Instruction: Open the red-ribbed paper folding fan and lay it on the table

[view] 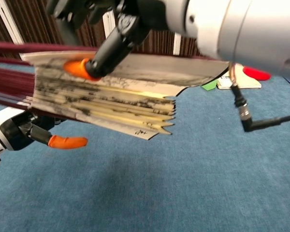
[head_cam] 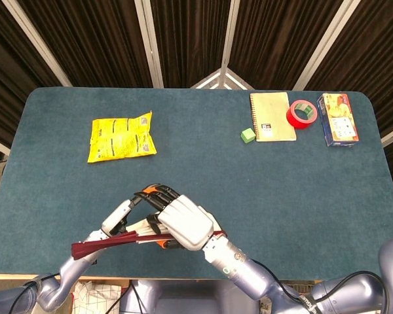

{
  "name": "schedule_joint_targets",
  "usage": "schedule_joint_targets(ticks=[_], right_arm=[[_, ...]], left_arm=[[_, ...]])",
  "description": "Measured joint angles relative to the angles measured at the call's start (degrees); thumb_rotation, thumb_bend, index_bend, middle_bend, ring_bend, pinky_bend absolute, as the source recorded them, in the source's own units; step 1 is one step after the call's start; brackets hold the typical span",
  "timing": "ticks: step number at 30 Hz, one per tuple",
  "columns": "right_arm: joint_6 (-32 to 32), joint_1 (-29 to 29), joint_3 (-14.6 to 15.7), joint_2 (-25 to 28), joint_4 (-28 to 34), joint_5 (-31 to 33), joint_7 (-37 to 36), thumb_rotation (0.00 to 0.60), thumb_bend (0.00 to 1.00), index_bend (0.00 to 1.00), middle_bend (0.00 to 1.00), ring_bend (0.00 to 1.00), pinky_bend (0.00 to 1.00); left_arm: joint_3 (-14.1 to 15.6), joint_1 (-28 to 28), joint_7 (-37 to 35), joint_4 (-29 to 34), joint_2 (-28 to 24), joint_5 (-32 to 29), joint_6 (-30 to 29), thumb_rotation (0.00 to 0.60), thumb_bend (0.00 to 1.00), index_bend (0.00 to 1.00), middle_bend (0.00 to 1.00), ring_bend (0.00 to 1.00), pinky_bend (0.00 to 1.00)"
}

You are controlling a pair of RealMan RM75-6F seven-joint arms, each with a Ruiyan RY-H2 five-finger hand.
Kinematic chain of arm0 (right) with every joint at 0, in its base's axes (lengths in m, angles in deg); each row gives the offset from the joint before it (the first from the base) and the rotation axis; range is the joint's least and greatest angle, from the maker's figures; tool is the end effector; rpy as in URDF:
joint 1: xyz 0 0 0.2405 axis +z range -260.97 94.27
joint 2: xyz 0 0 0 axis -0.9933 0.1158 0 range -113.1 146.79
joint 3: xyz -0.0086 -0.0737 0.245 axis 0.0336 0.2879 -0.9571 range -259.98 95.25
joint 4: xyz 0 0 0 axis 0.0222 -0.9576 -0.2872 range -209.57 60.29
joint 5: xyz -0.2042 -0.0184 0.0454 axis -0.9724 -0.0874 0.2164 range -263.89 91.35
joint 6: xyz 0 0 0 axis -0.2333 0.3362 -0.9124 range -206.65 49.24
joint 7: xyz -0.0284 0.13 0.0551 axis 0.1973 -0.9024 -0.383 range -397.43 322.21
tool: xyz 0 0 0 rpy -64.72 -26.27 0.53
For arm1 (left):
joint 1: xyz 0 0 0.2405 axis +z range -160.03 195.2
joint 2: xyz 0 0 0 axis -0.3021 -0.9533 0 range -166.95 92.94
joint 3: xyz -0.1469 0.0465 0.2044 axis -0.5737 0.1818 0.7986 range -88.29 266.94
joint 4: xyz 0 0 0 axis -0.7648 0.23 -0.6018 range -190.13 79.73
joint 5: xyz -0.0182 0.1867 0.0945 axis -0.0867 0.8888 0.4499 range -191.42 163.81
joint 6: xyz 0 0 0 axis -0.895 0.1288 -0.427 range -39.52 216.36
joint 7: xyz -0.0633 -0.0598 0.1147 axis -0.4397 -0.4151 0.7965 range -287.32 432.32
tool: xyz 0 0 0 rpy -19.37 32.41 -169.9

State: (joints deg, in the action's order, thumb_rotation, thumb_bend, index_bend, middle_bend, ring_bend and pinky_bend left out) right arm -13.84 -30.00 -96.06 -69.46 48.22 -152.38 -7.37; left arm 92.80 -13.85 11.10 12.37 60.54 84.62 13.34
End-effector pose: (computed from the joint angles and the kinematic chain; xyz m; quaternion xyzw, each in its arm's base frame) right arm 0.0419 -0.2395 0.0299 0.7514 -0.3233 0.5424 0.1915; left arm -0.1888 0.2596 -0.0450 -0.5260 -0.6279 -0.5724 0.0374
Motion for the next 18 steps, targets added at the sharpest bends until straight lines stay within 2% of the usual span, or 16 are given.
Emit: schedule_joint_targets(ticks=[6, 8, 11, 14, 18], right_arm=[[0.96, 0.41, 0.11, -2.12, -0.31, 0.78, 1.96, 0.6, 0.5, 0.73, 0.16, 0.21, 0.16], [1.2, 0.44, 0.08, -2.35, -0.2, 1.01, 2.33, 0.6, 0.5, 0.73, 0.16, 0.21, 0.16], [1.34, 0.3, 0.08, -2.36, -0.01, 1.16, 2.36, 0.6, 0.5, 0.73, 0.16, 0.21, 0.16], [1.39, 0.12, 0.12, -2.13, 0.05, 1.17, 2.27, 0.6, 0.5, 0.73, 0.16, 0.21, 0.16], [1.41, -0.12, 0.08, -1.72, 0.23, 1.09, 1.88, 0.6, 0.5, 0.73, 0.16, 0.21, 0.16]], left_arm=[[0.49, -0.56, -0.48, 1.13, -0.05, 0.19, 0.59, 0.6, 0.01, 0.25, 0.06, 0.0, 0.07], [0.52, -0.67, -0.29, 1.3, 0.05, 0.12, 0.72, 0.6, 0.07, 0.32, 0.1, 0.0, 0.09], [0.26, -0.61, 0.28, 1.53, 0.44, -0.24, 0.47, 0.6, 0.27, 0.5, 0.18, 0.0, 0.12], [-0.09, -0.42, 1.13, 1.89, 0.79, -0.86, 0.29, 0.6, 0.42, 0.63, 0.26, 0.0, 0.15], [-0.35, -0.07, 2.78, 2.25, 0.84, -1.54, 0.18, 0.6, 0.51, 0.77, 0.36, 0.01, 0.19]])
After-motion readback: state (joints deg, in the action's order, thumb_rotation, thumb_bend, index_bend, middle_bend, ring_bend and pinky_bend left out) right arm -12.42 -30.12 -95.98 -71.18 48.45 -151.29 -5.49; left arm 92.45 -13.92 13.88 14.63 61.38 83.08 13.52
